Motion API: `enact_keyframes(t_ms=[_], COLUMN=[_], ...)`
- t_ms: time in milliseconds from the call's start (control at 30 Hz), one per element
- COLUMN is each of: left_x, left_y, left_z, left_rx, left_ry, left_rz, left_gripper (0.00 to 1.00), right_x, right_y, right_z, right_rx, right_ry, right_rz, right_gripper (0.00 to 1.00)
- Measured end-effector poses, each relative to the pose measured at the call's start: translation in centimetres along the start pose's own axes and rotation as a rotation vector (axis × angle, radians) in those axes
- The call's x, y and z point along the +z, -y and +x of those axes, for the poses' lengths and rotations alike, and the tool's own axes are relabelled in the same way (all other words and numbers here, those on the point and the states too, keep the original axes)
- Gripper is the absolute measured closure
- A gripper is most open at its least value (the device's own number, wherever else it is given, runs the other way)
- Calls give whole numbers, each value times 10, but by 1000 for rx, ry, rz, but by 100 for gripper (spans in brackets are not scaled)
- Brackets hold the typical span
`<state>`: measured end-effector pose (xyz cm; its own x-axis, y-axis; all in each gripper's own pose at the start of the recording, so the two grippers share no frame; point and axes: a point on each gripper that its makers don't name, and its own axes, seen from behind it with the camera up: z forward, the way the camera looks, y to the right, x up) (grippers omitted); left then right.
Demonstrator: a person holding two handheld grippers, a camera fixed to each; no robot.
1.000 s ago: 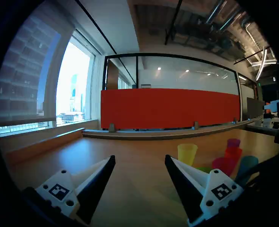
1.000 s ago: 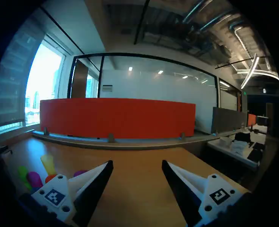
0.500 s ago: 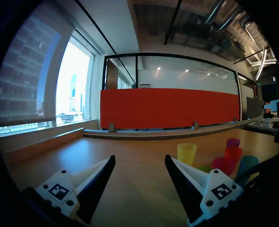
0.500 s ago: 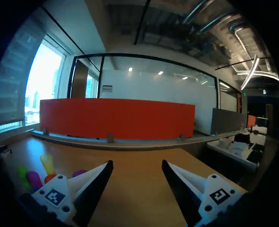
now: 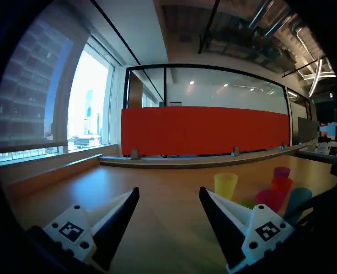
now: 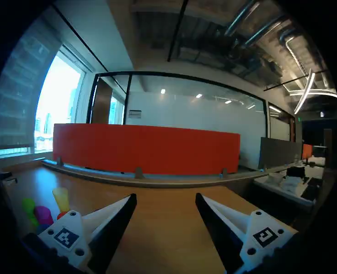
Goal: Pour water
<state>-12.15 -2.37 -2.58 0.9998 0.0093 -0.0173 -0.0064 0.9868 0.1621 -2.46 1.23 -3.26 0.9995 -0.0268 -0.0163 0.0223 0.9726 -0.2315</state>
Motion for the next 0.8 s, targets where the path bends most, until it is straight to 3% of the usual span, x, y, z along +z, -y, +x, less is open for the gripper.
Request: enact_keyframes(t_ms=[500, 800], left_x=[0, -1], left_y=[0, 0], left_z=[0, 0], left_rx=[0, 0], left_ry=[0, 0], left_rz=[0, 0], left_gripper=[2, 2], right_x=[6, 6], right_y=[32, 24], right_z=[-23, -55], right_rx=[11, 29], right_ry=[-71, -48], right_rz=[86, 76], right_gripper=[0, 0])
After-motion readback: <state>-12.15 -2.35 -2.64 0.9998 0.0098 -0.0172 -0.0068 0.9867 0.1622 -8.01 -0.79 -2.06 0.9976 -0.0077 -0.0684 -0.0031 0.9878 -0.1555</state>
